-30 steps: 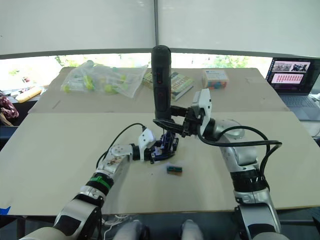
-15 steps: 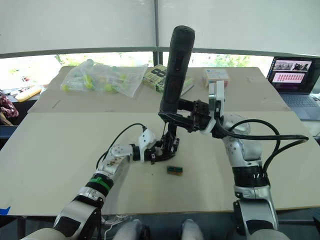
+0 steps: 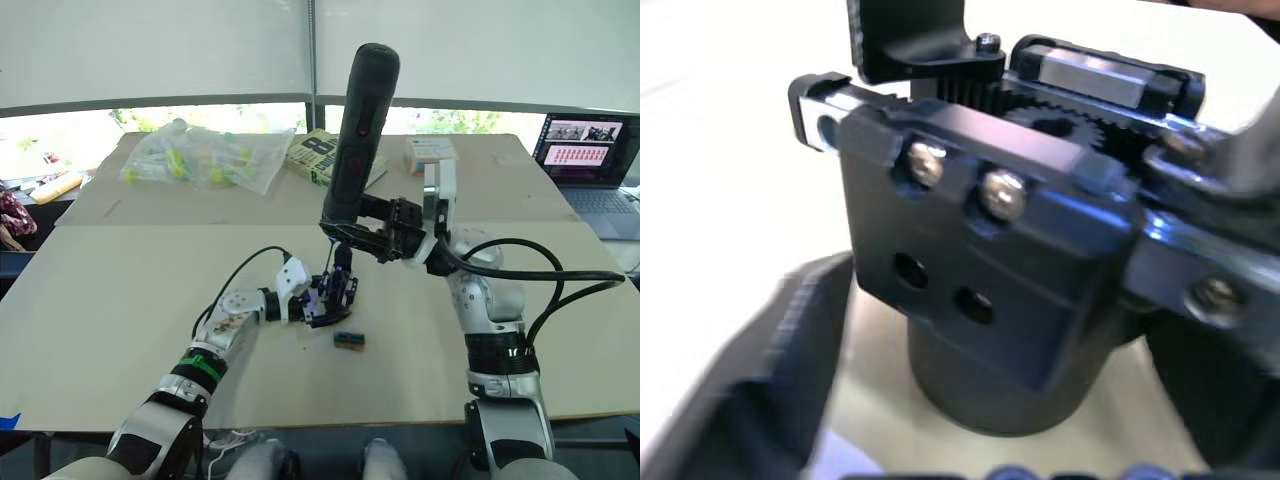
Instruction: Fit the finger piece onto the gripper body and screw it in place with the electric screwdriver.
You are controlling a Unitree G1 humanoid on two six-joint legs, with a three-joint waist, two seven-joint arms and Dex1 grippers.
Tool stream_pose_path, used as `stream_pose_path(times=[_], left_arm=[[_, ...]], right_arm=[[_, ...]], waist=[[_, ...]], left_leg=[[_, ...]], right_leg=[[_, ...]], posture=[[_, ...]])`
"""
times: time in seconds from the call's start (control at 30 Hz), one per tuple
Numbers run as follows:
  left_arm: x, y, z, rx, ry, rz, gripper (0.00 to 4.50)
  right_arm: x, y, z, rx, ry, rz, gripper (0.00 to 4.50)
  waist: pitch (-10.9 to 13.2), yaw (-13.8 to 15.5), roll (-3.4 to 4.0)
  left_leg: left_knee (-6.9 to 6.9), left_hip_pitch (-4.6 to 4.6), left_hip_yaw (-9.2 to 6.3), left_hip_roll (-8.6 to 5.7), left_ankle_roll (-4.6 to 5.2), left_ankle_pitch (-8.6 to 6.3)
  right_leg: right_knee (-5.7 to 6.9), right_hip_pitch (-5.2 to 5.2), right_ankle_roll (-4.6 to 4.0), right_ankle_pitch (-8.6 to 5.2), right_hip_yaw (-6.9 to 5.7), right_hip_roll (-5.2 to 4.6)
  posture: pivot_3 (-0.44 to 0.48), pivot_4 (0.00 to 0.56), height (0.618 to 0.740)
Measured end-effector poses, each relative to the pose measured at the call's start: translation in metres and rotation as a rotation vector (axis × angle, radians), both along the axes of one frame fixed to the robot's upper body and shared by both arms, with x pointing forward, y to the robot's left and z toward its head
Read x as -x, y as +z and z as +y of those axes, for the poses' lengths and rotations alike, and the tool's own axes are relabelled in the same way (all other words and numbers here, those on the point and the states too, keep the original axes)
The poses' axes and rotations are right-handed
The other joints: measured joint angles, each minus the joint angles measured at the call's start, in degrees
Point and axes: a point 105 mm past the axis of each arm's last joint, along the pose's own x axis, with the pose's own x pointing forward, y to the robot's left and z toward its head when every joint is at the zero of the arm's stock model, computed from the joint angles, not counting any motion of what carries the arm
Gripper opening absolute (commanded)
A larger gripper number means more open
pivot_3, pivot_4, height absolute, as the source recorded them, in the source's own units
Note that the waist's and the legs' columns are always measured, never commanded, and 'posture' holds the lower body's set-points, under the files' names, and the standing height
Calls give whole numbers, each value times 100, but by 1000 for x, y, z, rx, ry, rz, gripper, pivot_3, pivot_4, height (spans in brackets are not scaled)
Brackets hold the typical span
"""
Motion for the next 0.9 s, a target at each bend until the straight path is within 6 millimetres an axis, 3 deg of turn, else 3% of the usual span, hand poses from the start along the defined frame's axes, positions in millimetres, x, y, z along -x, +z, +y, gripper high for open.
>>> stream_pose_path(times=[0.13, 0.37, 0.53, 0.67, 0.77, 0.9], left_arm=[[5, 0, 21, -22, 11, -3, 4411], [30, 0, 102, -112, 42, 39, 4411], [73, 0, 163, -125, 15, 66, 4411], [95, -1, 205, -187, 64, 45, 4411], [103, -2, 220, -186, 110, 57, 4411], [104, 10, 211, -144, 88, 38, 4411]], right_arm=[[4, 10, -5, -5, -3, -34, 1941], [12, 27, -48, 33, -118, -82, 1941], [17, -7, -100, 119, -289, 0, 1941], [26, -32, -135, 174, -416, 33, 1941], [32, -43, -150, 185, -473, 47, 1941], [39, -49, -149, 202, -477, 33, 1941]], waist=[[1, -110, 1], [4, -145, 6], [13, -86, 8], [18, -27, 16], [21, -21, 20], [21, -14, 20]], left_leg=[[-15, 5, 2, 6, 0, 0], [-27, 10, 4, 15, -2, -1], [-24, -8, 14, 2, -3, -4], [-23, -11, 24, -4, 0, -5], [-22, -11, 31, 0, 0, -5], [-21, -10, 30, 8, -2, -4]], right_leg=[[4, -6, -1, 0, 1, 2], [6, -15, -6, -1, 1, 2], [-5, -26, -6, -2, 1, -25], [-4, -35, -5, -2, 2, -35], [-1, -40, -4, -2, 5, -34], [1, -40, -4, -2, 6, -26]], posture=[[0, 150, 740], [0, 150, 740], [0, 150, 740], [0, 150, 740], [0, 150, 740], [0, 150, 740]])
